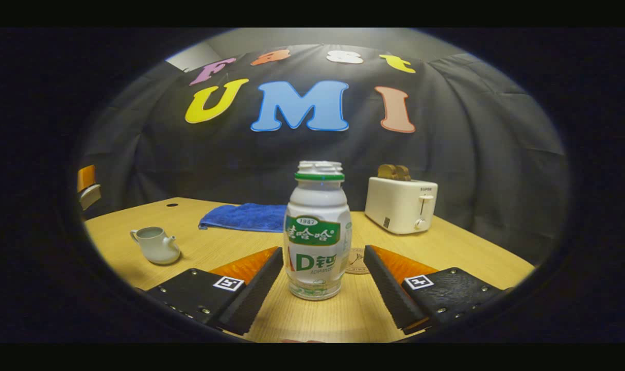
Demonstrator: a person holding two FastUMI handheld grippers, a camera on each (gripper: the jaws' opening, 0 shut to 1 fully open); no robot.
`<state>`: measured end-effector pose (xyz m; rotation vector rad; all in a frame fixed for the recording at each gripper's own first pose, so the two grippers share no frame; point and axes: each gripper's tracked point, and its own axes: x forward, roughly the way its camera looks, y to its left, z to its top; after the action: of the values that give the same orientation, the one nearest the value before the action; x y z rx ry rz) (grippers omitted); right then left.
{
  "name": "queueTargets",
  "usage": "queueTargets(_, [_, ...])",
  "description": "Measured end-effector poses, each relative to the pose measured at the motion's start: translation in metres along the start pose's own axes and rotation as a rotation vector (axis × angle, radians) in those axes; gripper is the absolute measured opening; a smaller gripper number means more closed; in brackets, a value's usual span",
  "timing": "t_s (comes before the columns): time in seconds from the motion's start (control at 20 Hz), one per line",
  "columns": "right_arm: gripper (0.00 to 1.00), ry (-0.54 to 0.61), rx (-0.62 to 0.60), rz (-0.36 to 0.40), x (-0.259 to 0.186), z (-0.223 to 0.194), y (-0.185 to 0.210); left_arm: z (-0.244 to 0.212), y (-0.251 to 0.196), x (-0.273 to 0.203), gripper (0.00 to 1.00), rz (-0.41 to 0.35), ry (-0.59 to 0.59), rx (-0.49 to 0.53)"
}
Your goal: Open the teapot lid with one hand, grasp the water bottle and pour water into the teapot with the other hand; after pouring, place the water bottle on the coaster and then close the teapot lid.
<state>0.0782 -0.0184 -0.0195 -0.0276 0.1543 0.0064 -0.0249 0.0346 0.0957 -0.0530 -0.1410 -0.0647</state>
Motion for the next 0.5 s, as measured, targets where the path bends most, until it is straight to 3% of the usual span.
queueTargets(0.3, [0.97, 0.007, -0.012, -0.056, 0.023, 0.005, -0.008, 0.013, 0.011, -0.011, 0.13, 0.01, -0.026, -0.035])
queueTargets(0.4, [0.97, 0.012, -0.002, -0.083, 0.029, 0.006, -0.009, 0.014, 0.013, -0.013, 0.17, 0.01, -0.025, -0.043])
queueTargets(0.5, [0.97, 0.014, -0.008, -0.115, 0.034, 0.008, -0.011, 0.017, 0.015, -0.013, 0.13, 0.014, -0.031, -0.042])
